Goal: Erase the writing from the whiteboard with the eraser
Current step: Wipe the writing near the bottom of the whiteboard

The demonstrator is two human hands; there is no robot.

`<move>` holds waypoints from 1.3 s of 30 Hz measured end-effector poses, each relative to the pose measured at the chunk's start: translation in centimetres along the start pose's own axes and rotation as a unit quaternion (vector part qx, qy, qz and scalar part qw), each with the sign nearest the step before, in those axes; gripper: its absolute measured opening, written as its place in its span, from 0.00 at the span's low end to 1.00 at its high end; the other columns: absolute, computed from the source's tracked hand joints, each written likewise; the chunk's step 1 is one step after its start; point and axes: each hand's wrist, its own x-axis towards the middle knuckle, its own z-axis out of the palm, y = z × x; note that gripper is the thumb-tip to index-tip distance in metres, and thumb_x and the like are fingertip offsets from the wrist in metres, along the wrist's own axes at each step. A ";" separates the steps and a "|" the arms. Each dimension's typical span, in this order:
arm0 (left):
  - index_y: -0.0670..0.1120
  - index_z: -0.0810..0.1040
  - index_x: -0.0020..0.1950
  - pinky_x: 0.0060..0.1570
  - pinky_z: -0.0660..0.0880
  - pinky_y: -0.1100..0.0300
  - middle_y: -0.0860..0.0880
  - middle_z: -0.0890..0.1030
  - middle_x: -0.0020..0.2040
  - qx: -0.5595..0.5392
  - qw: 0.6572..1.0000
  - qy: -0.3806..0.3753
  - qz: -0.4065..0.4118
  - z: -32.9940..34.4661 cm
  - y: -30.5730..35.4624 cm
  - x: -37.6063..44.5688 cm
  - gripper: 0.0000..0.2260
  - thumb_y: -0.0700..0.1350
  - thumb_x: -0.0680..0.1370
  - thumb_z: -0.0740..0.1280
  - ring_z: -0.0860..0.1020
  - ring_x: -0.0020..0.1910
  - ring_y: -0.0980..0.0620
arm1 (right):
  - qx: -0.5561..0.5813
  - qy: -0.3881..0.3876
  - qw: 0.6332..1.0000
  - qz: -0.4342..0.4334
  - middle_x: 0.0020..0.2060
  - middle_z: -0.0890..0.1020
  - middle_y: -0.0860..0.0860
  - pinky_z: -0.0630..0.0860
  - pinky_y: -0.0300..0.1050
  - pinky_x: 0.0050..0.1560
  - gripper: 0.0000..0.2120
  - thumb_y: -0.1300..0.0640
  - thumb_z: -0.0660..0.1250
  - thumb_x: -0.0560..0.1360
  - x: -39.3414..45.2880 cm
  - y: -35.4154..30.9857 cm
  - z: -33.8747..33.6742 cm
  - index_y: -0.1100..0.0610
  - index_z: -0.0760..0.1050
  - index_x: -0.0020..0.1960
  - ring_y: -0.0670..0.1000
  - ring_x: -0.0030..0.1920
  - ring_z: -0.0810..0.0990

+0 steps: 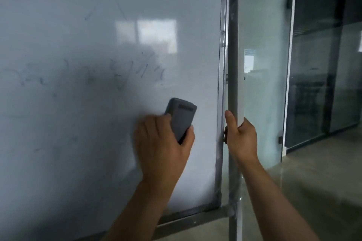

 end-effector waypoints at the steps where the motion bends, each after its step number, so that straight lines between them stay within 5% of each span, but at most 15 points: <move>1: 0.40 0.75 0.44 0.42 0.67 0.50 0.41 0.76 0.40 -0.006 1.000 0.015 -0.025 -0.5 -0.6 0.9 0.20 0.57 0.70 0.71 0.73 0.41 0.40 | 0.010 0.000 1.000 0.006 0.29 0.78 0.54 0.75 0.47 0.42 0.29 0.37 0.60 0.77 -0.2 -0.1 0.1 0.65 0.72 0.42 0.56 0.35 0.79; 4: 0.39 0.75 0.49 0.42 0.68 0.49 0.39 0.76 0.42 -0.013 1.000 0.012 0.012 -0.9 -0.6 1.6 0.19 0.52 0.69 0.73 0.73 0.42 0.39 | 0.007 0.010 1.000 0.009 0.31 0.79 0.59 0.76 0.49 0.44 0.30 0.37 0.61 0.77 -0.5 -0.9 0.6 0.67 0.71 0.41 0.58 0.36 0.80; 9: 0.44 0.78 0.56 0.45 0.67 0.54 0.45 0.79 0.48 0.056 0.969 -0.044 0.236 0.2 1.5 -1.7 0.17 0.48 0.69 0.72 0.75 0.45 0.45 | 0.008 -0.003 1.000 -0.016 0.26 0.77 0.54 0.74 0.48 0.39 0.26 0.37 0.60 0.77 -0.6 -1.0 0.1 0.59 0.67 0.34 0.50 0.27 0.76; 14: 0.46 0.77 0.60 0.47 0.65 0.52 0.47 0.78 0.52 0.061 0.980 -0.042 0.187 -0.3 1.5 -1.4 0.19 0.50 0.70 0.68 0.74 0.48 0.45 | 0.007 -0.010 1.000 -0.010 0.25 0.75 0.52 0.70 0.41 0.36 0.25 0.39 0.60 0.78 -1.4 -1.4 -0.2 0.59 0.67 0.35 0.46 0.24 0.73; 20: 0.44 0.78 0.60 0.45 0.66 0.52 0.47 0.78 0.47 0.066 0.943 -0.055 0.322 -0.3 1.0 -4.0 0.20 0.49 0.70 0.70 0.75 0.43 0.45 | 0.012 -0.019 1.000 -0.018 0.22 0.70 0.49 0.66 0.42 0.33 0.24 0.42 0.61 0.79 -2.2 -2.3 -1.4 0.56 0.63 0.31 0.44 0.21 0.67; 24: 0.45 0.78 0.60 0.45 0.63 0.53 0.47 0.78 0.49 0.071 0.971 -0.024 0.225 -1.4 1.7 -2.1 0.20 0.51 0.71 0.68 0.75 0.45 0.44 | 0.010 -0.044 0.999 -0.011 0.22 0.73 0.51 0.69 0.43 0.34 0.26 0.40 0.60 0.79 -2.6 -2.4 -2.3 0.60 0.68 0.33 0.46 0.22 0.71; 31: 0.46 0.78 0.58 0.45 0.64 0.52 0.47 0.77 0.45 0.053 0.945 -0.093 0.310 -2.2 1.8 -6.2 0.21 0.53 0.69 0.72 0.74 0.43 0.45 | 0.006 -0.043 0.999 -0.005 0.27 0.76 0.55 0.71 0.45 0.38 0.26 0.38 0.59 0.79 -2.9 -2.7 -4.1 0.59 0.69 0.35 0.49 0.27 0.75; 35: 0.44 0.79 0.58 0.42 0.61 0.52 0.44 0.76 0.44 0.070 0.982 -0.006 0.177 -3.9 1.1 -1.6 0.21 0.55 0.70 0.68 0.73 0.42 0.43 | 0.010 -0.032 0.999 -0.003 0.28 0.76 0.56 0.72 0.44 0.38 0.25 0.38 0.59 0.79 -3.5 -3.0 -4.3 0.58 0.68 0.35 0.49 0.28 0.75; 39: 0.42 0.78 0.57 0.42 0.62 0.52 0.42 0.74 0.43 0.043 0.993 -0.015 0.110 -4.7 0.2 -1.9 0.21 0.53 0.69 0.71 0.72 0.41 0.41 | 0.015 -0.018 1.000 0.016 0.28 0.75 0.53 0.74 0.45 0.39 0.26 0.35 0.60 0.77 -3.4 -3.1 -4.4 0.60 0.70 0.42 0.46 0.26 0.74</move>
